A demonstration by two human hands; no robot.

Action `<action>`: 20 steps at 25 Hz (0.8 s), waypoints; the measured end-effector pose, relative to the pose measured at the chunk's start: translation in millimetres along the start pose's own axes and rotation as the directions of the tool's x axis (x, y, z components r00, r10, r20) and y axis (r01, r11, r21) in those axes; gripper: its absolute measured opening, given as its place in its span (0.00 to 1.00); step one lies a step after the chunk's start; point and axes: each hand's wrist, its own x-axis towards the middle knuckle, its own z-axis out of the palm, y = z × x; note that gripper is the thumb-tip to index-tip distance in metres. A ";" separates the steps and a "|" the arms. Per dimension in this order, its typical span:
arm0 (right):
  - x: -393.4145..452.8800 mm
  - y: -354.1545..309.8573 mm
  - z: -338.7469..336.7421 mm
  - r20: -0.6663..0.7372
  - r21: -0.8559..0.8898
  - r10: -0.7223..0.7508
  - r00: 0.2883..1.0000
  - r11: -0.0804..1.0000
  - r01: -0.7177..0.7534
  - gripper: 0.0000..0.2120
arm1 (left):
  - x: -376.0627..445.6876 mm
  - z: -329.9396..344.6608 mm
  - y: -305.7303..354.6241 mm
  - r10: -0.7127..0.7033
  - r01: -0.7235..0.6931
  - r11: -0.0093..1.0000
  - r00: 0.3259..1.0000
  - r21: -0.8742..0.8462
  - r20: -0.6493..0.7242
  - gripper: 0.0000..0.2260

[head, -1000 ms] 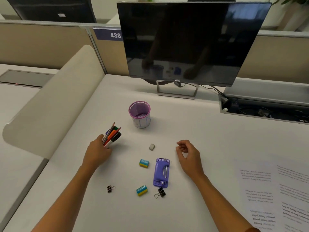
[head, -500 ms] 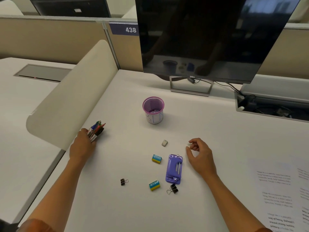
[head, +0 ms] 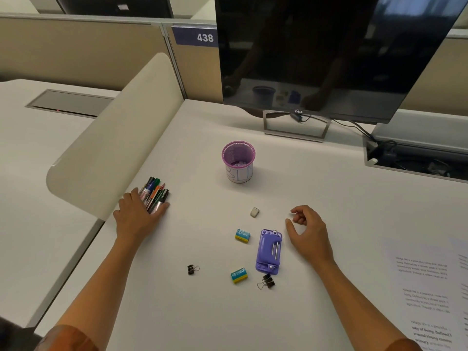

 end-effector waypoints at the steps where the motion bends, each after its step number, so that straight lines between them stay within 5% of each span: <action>1: -0.2 0.0 0.0 0.001 -0.002 -0.002 1.000 1.000 0.002 0.12 | -1.1 1.1 0.1 -0.002 0.002 1.000 1.000 0.001 -0.005 0.41; 10: 0.1 -2.4 -0.6 0.008 -0.020 -0.014 1.000 1.000 0.014 0.11 | 6.8 3.1 -1.8 0.077 -0.077 0.997 0.997 0.017 0.019 0.34; 20: 0.9 -3.9 -0.9 0.002 -0.025 -0.015 1.000 1.000 0.015 0.12 | 8.0 9.8 -5.1 0.072 -0.072 0.997 0.997 0.000 0.024 0.40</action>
